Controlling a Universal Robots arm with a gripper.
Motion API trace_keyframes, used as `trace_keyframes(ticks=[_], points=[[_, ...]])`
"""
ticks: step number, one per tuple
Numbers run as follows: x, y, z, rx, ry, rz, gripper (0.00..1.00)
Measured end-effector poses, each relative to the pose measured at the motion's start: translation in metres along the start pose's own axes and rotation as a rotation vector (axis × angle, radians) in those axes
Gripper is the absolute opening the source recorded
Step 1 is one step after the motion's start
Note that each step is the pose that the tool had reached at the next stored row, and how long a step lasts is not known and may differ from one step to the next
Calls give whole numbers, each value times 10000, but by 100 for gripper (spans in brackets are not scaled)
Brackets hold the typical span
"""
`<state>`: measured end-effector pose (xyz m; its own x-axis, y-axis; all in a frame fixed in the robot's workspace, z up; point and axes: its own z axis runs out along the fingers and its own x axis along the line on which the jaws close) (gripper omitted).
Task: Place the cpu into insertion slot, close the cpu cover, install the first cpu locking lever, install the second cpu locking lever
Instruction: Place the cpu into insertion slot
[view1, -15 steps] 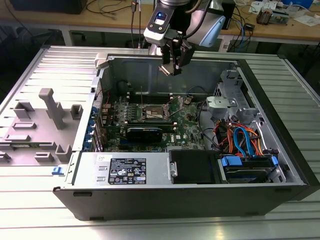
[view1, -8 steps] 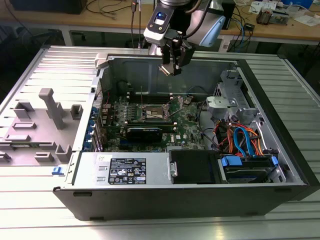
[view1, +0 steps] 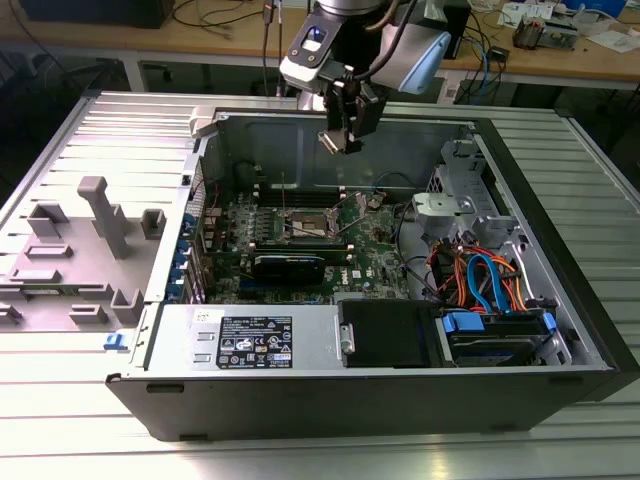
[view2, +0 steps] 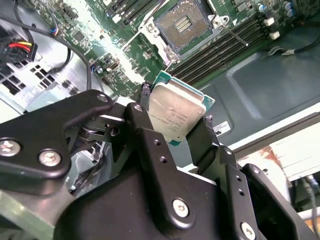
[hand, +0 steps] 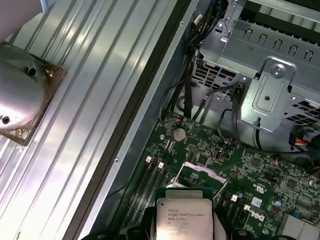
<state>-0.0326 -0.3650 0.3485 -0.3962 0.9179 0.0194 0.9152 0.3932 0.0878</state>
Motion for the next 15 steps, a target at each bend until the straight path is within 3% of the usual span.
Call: trace_keyframes(ticks=[4,8,12,15], points=[[2,-17,31,-3,-24,246,55],[43,-115,54,-3,-25,250,55],[44,-117,69,-5,-35,297,55],[43,-119,94,-18,-97,1003,55]])
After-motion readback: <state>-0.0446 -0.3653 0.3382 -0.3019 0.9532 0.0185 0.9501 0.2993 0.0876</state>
